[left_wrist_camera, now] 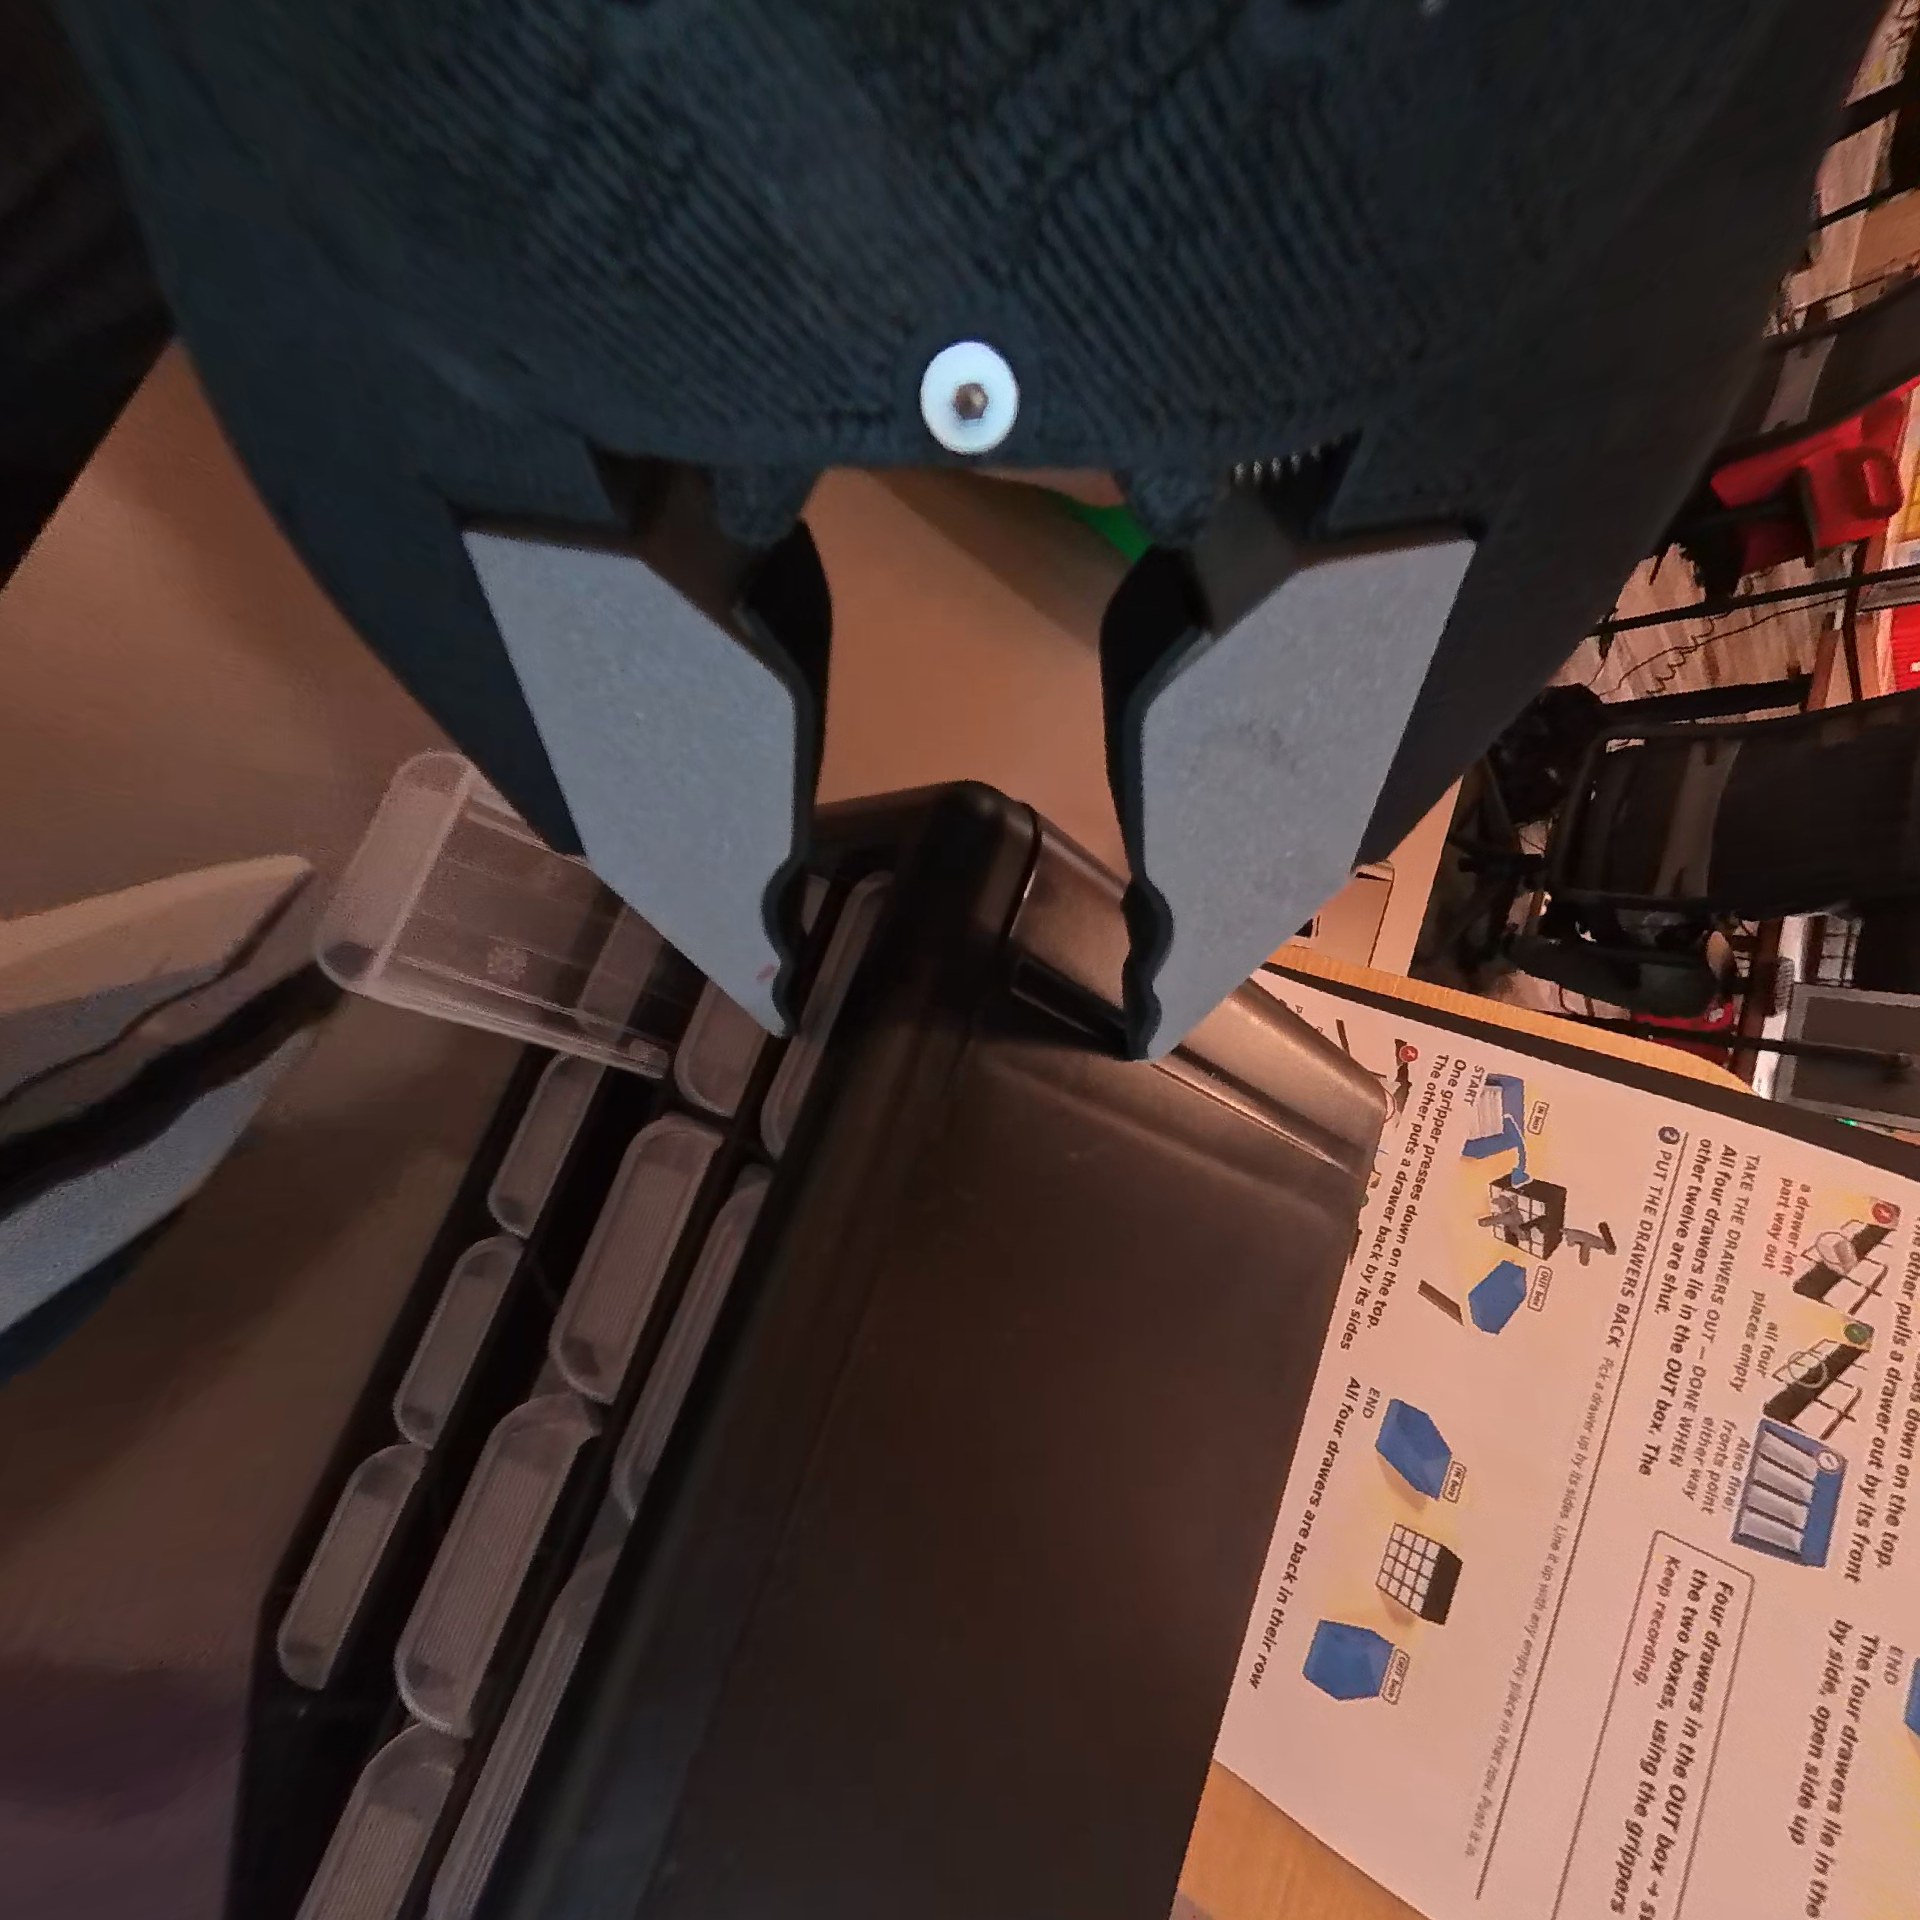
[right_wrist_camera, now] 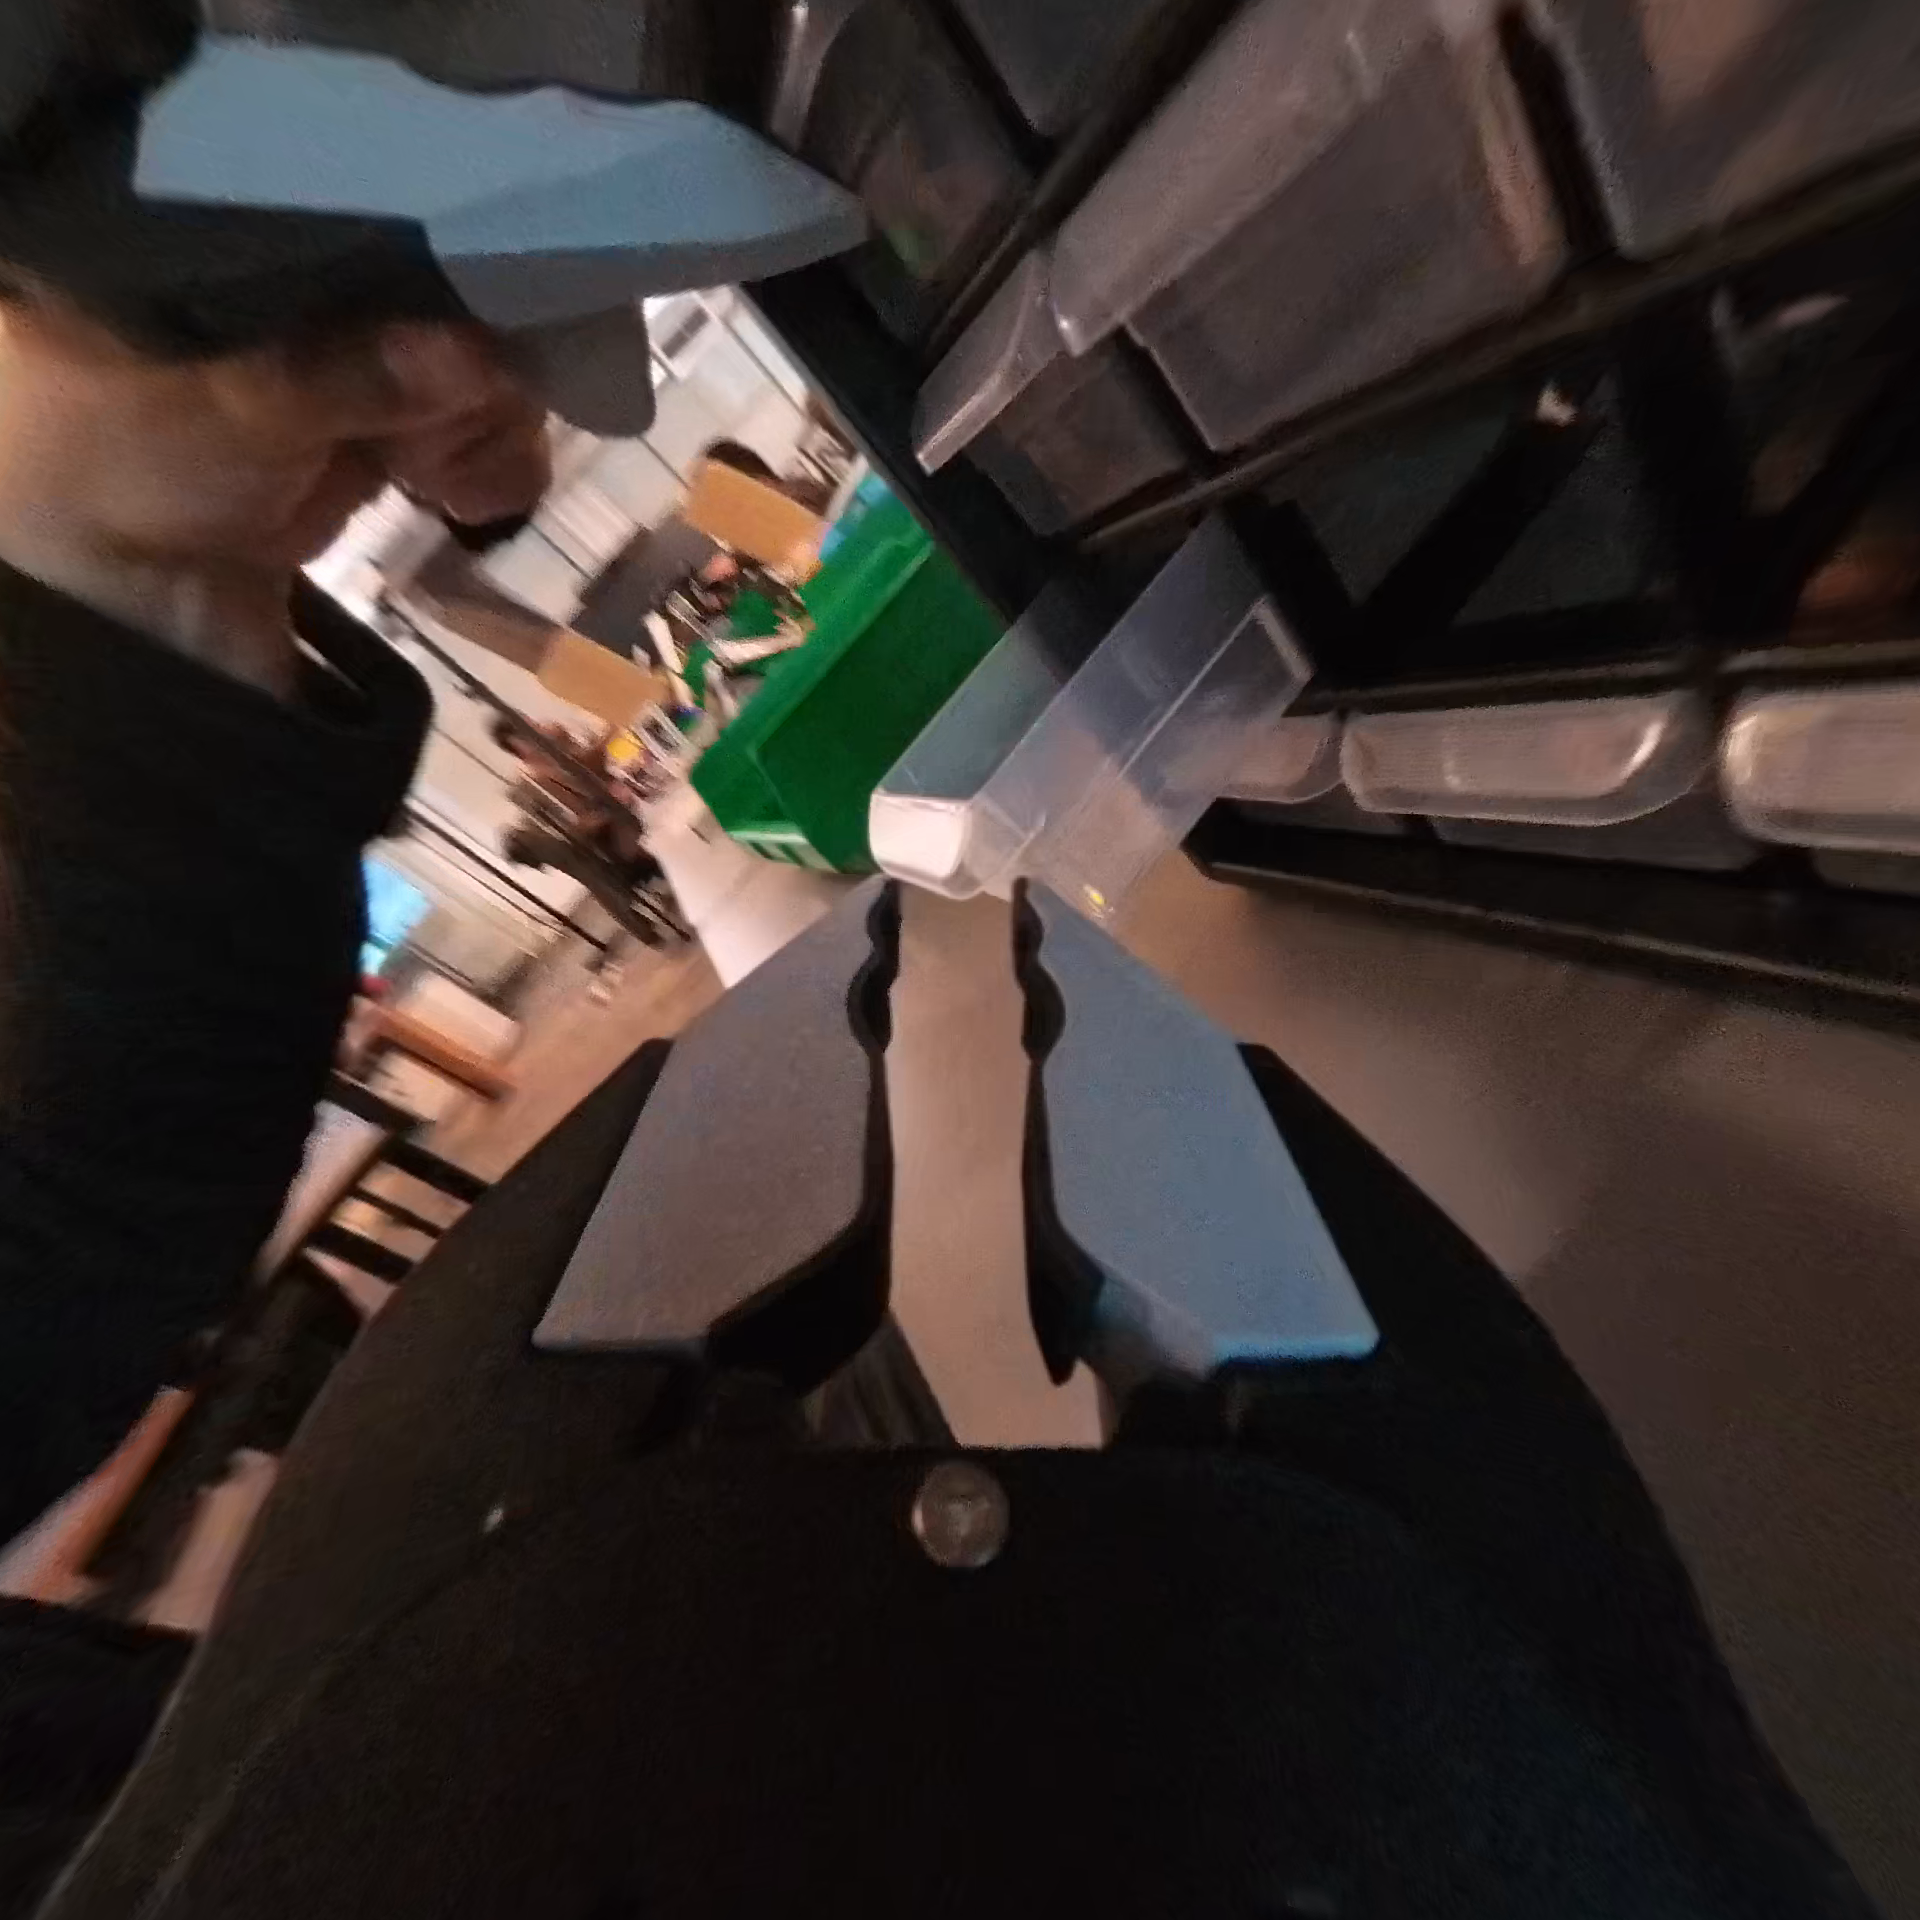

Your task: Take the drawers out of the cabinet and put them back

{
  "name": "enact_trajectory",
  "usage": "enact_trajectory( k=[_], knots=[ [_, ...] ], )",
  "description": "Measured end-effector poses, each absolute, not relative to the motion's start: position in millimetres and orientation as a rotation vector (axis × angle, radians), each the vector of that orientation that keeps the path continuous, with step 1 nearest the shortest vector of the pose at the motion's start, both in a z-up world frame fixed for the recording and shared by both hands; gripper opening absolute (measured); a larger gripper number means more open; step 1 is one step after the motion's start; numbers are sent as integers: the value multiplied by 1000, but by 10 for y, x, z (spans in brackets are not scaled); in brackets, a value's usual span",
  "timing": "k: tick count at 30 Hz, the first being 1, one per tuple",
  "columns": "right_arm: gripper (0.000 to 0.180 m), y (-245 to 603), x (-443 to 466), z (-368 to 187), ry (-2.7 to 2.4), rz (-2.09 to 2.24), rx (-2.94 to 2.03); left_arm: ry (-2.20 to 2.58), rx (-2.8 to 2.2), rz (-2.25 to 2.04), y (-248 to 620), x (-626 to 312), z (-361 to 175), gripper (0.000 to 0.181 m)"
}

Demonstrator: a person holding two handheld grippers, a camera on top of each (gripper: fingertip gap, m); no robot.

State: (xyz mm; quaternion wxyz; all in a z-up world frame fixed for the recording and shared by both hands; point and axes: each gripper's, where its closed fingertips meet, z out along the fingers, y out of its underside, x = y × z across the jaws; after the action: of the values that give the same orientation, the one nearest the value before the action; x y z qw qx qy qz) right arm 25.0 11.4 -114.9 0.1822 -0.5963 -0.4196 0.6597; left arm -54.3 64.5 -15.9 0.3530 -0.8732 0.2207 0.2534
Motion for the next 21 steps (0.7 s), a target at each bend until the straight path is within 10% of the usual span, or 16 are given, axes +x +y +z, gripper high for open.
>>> enact_trajectory(
  k=[11, 21],
  knots=[
    [69, 283, 360, -1136, -1976, 928, -1121, 573, -2267, 663, 646, -545, -161, 60],
    [40, 430, -18, -1304, -2093, 349, -829, 580, -2286, 674, 644, -548, -160, 60]
  ],
)
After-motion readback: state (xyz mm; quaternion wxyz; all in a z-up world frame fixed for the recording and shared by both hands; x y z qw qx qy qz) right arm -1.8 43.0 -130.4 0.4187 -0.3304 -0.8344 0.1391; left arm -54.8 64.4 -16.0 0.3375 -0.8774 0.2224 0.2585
